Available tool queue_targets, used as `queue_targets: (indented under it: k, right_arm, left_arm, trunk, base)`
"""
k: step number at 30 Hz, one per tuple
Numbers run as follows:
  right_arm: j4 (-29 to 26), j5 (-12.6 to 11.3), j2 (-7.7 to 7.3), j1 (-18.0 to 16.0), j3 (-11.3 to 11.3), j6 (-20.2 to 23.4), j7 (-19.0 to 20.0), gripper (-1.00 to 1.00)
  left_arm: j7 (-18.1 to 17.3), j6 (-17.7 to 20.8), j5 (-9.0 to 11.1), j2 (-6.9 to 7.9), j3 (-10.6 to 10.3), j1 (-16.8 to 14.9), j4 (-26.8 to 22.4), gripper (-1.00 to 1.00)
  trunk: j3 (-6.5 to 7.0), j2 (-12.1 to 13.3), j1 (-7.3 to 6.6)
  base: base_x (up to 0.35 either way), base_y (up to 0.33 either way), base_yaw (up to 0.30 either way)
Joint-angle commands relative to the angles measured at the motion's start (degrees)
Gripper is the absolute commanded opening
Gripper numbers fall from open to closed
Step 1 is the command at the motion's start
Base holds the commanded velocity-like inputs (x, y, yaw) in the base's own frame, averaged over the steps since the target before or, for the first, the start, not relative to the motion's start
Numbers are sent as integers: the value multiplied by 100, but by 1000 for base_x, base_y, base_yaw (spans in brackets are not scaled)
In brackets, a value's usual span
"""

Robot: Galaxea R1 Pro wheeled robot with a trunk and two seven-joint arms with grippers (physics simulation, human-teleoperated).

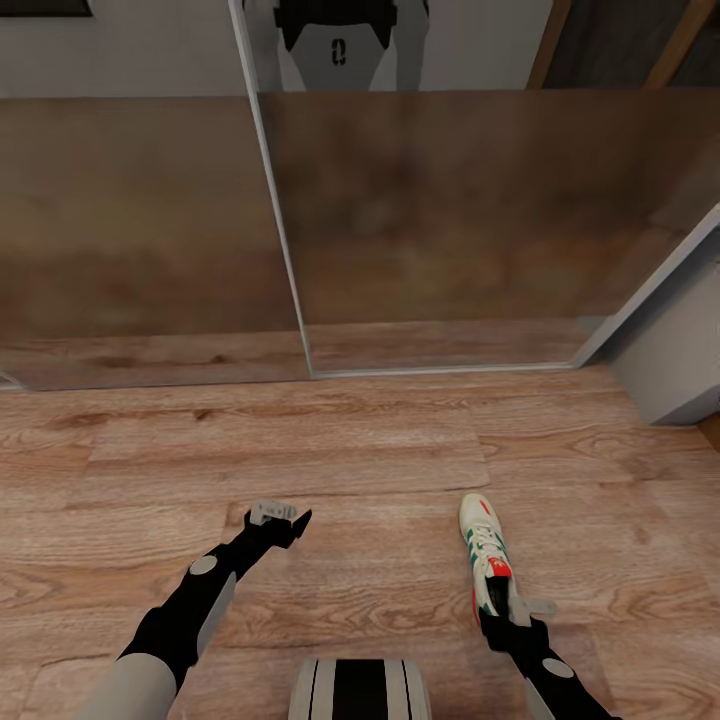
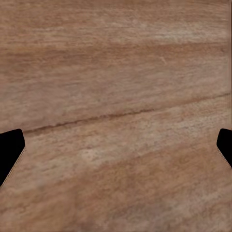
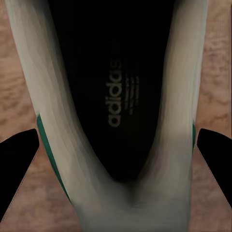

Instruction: Pick up the two gym shoes and the two sandals from the corridor floor and place them onto the hallstand (shoe rack) in the corridor, making sure they are on the rack and not on the floor. Arrange them so the two gym shoes are next to each other and the two sandals are next to each other.

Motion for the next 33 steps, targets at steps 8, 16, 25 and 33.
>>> queue_targets:
  k: [8,16,25,33]
  right_arm:
    - [6,-50,-32,-1,18,-43,2,-100]
    - [-3,-52,-42,-1,17,-49,5,-100]
    - [-36,-51,-108,-1,17,-82,-2,-100]
    - [258,-40,-325,123,32,-1080,12,-100]
  left_arm:
    - [-7,-13,14,-13,18,52,82,100]
    - [42,-18,-47,18,24,231,66,100]
    - [73,-30,-40,391,294,955,81,100]
    - [66,-1064,-43,581,1929,2085,109,100]
  trunk:
    - [175,10,-21]
    - [352,21,-42]
    - [579,33,-65]
    - [825,43,-86]
  base:
    - [0,0,0]
    - [0,0,0]
    - [0,0,0]
    - [0,0,0]
